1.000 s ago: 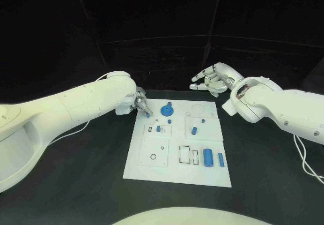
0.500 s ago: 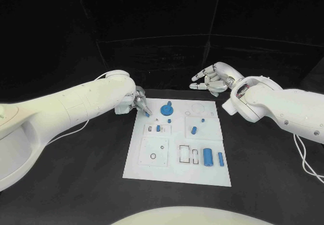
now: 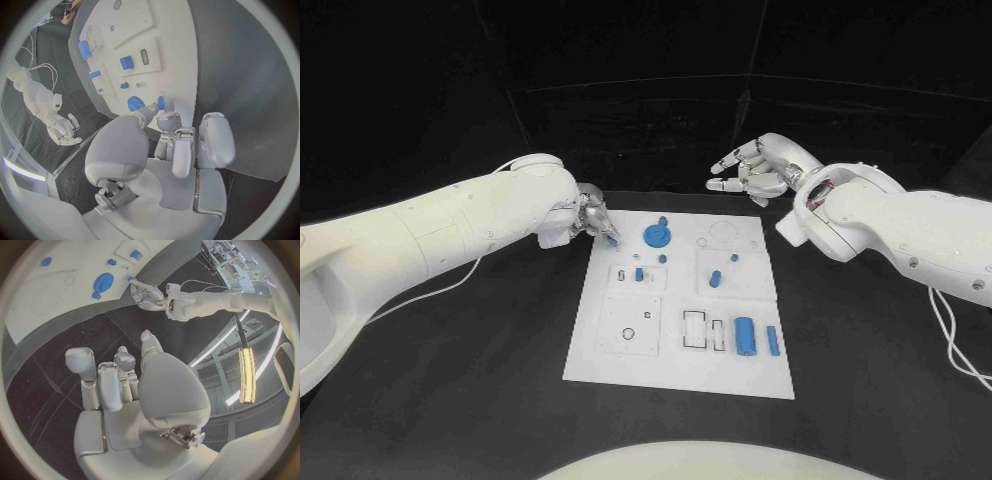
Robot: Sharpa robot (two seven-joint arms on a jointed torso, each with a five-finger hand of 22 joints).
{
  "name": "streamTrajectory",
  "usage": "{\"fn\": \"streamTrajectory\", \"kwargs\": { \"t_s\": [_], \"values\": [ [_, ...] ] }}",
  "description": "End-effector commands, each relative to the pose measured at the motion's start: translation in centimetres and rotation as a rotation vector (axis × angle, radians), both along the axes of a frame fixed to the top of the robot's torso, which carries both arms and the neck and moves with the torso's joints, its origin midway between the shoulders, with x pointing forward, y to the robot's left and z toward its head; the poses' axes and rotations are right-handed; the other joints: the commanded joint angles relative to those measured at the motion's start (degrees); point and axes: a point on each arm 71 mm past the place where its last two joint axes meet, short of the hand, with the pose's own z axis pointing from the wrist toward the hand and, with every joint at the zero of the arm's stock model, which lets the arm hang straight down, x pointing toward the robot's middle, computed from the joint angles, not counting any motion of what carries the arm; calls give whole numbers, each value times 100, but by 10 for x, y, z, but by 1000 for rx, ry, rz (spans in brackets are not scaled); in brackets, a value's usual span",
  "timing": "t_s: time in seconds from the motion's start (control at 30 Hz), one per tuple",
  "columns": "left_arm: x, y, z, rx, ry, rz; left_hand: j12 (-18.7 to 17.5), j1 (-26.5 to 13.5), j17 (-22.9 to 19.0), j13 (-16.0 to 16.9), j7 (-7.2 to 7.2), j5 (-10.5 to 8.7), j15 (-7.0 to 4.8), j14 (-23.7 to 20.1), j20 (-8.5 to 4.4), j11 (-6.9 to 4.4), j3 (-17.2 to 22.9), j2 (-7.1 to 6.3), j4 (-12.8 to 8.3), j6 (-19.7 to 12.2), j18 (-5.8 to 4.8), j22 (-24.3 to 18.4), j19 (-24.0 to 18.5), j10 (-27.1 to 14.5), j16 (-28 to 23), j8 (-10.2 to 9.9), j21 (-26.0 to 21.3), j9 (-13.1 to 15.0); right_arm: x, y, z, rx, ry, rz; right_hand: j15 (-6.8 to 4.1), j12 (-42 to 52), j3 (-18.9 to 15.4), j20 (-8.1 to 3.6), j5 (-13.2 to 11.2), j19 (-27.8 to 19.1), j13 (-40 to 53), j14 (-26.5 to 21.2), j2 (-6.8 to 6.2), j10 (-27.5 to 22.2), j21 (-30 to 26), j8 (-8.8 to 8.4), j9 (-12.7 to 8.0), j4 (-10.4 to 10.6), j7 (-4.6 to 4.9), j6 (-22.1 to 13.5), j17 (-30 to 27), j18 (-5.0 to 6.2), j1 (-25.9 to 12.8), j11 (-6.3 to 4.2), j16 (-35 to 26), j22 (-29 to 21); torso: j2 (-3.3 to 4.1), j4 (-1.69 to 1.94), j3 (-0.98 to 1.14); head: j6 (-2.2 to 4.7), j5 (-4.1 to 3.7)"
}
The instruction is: Assemble the parts on the task board
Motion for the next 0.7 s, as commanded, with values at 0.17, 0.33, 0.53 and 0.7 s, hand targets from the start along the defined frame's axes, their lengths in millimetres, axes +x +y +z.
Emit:
{"fn": "streamTrajectory", "kwargs": {
  "t_s": [0.17, 0.33, 0.53, 0.7],
  "values": [
    [-13, -2, 9, -109, -82, 28, 3, -132, 1509, -10, -30, 42, 4, 594, 1, -11, 896, -44, -758, 50, 45, 42, 7, 75, 18, 74, 14, 34, 0, -1, 1, 1, -1, 5, -55, 3, -41, -12, 16, 7, 7, 241, 39, -25, -33, 20, -8, -5, -16, -40, 6, 103, 25, -10, -20, -8, -5, 5, 0, -2, 29],
    [-26, 0, 9, -134, -97, 19, -3, -170, 1509, -25, -35, 55, 0, 594, -3, -17, 965, -68, -782, 56, 42, 58, 15, 87, 18, 98, 25, 43, 0, -3, 1, 1, -1, 3, -55, 10, -46, -12, 21, 11, 12, 242, 41, -20, -31, 24, -7, -3, -17, -38, 10, 102, 30, -11, -19, -4, -10, 4, -3, -2, 39],
    [-44, 2, 5, -140, -101, -6, -15, -184, 1509, -43, -37, 58, -2, 594, -5, -20, 1004, -85, -802, 58, 40, 67, 19, 89, 18, 110, 31, 49, 1, -4, 1, -1, -1, -1, -56, 8, -47, -13, 25, 12, 9, 242, 42, -21, -31, 26, -7, -2, -18, -37, 9, 102, 32, -11, -20, -3, -18, 14, -9, -12, 36],
    [-55, 1, -1, -107, -105, -45, -22, -187, 1509, -55, -39, 56, -4, 594, -6, -22, 1024, -108, -821, 57, 38, 77, 23, 92, 18, 118, 38, 52, 1, -5, 1, -1, 0, -2, -56, 7, -47, -13, 27, 12, 7, 242, 42, -21, -31, 26, -7, -2, -18, -36, 8, 102, 33, -11, -20, -3, -8, 7, -7, -19, 60]
  ]
}}
